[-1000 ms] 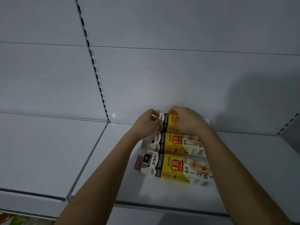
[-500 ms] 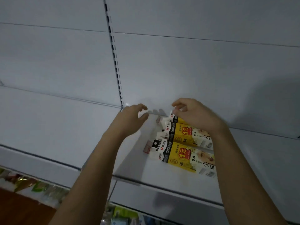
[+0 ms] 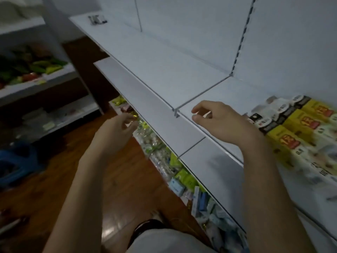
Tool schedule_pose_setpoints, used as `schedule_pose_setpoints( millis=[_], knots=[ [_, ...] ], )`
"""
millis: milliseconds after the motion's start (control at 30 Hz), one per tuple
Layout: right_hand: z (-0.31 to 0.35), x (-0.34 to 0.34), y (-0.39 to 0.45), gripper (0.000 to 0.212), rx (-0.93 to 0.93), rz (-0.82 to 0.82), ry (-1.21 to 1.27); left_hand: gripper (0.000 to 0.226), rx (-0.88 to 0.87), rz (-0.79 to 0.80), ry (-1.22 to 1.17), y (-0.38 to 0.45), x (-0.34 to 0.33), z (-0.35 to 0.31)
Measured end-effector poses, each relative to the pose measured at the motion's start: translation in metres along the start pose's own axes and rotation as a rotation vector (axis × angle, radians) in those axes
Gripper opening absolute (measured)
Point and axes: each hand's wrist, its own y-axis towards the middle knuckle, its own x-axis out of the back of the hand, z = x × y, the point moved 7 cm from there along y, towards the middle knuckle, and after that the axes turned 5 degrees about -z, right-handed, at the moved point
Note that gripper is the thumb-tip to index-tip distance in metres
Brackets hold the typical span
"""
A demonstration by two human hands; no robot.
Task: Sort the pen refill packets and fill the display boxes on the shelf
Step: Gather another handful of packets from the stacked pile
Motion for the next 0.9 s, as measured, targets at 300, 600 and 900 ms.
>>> schedule_pose_setpoints(
  millis=[300, 600, 900],
  knots=[
    [0.044, -0.167, 0.01, 0.017, 0.047, 0.452, 0.046, 0.048, 0.482, 0.141, 0.108, -0.103, -0.004, 0.185],
    [0.087, -0.331, 0.053, 0.022, -0.024, 0.635, -0.226, 0.047, 0.588, 0.287, 0.006, -0.109, 0.009, 0.345],
    [0.16, -0.421, 0.119, 0.02, 0.031, 0.576, -0.245, 0.043, 0.572, 0.117, 0.025, -0.056, 0.056, 0.435]
  ],
)
